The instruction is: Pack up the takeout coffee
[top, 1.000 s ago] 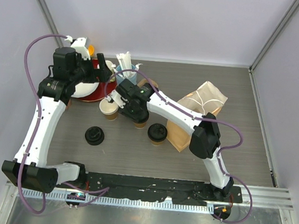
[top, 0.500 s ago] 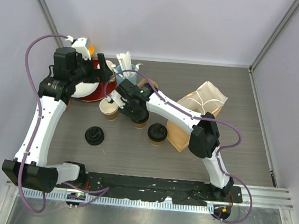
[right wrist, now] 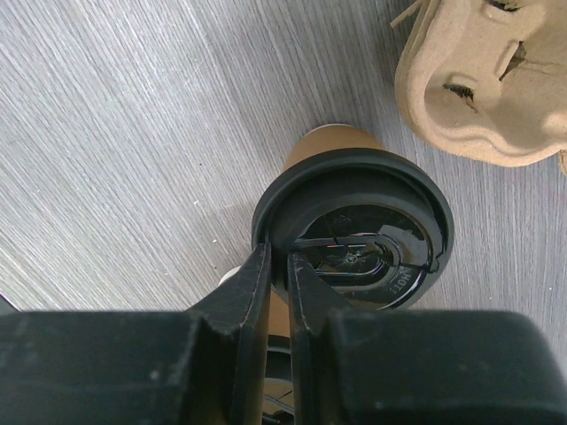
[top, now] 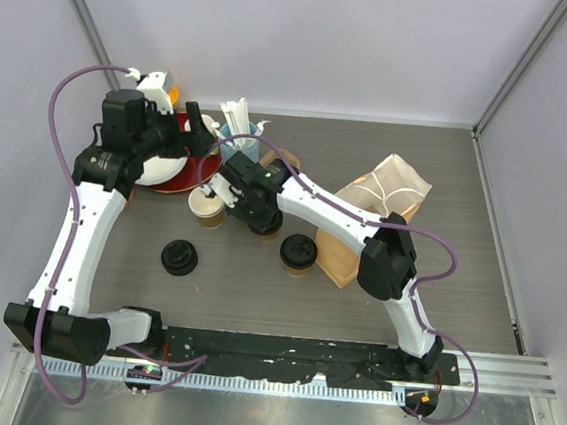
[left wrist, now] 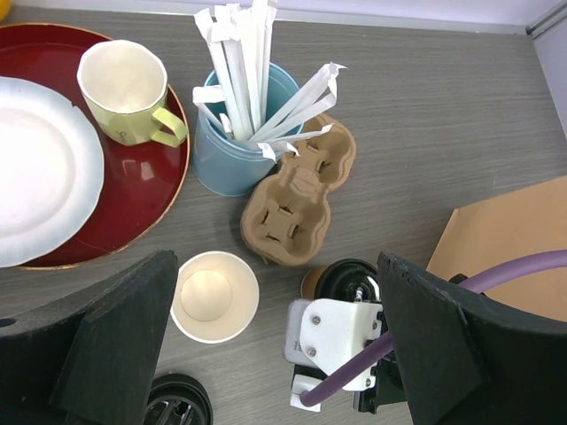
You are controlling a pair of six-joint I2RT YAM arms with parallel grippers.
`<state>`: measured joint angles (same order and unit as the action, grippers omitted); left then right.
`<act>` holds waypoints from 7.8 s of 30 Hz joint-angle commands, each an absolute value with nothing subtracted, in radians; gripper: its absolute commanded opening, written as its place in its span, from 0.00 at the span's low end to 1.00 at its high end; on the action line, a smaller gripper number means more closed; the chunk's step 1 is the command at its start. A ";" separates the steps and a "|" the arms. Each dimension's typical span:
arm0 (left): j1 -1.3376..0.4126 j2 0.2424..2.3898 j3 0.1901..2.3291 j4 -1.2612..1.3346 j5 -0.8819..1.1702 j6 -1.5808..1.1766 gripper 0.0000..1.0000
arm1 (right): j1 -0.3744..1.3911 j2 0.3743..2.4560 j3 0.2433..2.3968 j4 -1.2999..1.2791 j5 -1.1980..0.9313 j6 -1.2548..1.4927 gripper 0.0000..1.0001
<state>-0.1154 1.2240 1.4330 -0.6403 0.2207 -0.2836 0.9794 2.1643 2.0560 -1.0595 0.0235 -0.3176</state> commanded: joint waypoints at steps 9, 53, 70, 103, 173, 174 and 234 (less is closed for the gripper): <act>-0.117 1.226 1.437 -0.621 0.270 -0.296 0.99 | 0.977 2.117 2.126 -1.072 0.012 -0.321 0.03; -0.558 1.465 1.684 -0.594 0.495 -0.302 0.88 | 0.704 1.490 2.369 -1.282 0.336 0.186 0.01; -0.782 1.701 1.818 -0.661 0.374 -0.196 0.83 | 0.609 1.365 2.198 -1.443 0.252 0.081 0.01; -0.770 1.773 1.871 -0.601 0.532 0.100 0.00 | 0.446 1.309 1.898 -1.505 -0.087 -0.276 0.01; -0.672 1.822 1.916 -0.680 0.928 0.410 0.00 | 0.321 1.451 1.404 -1.370 -0.259 -0.957 0.01; -0.672 1.822 1.917 -0.680 0.928 0.408 0.00 | 0.322 1.448 1.398 -1.359 -0.261 -0.960 0.01; -0.672 1.827 2.002 -0.661 0.802 0.273 0.00 | 0.341 1.108 1.585 -1.302 -0.336 -0.571 0.60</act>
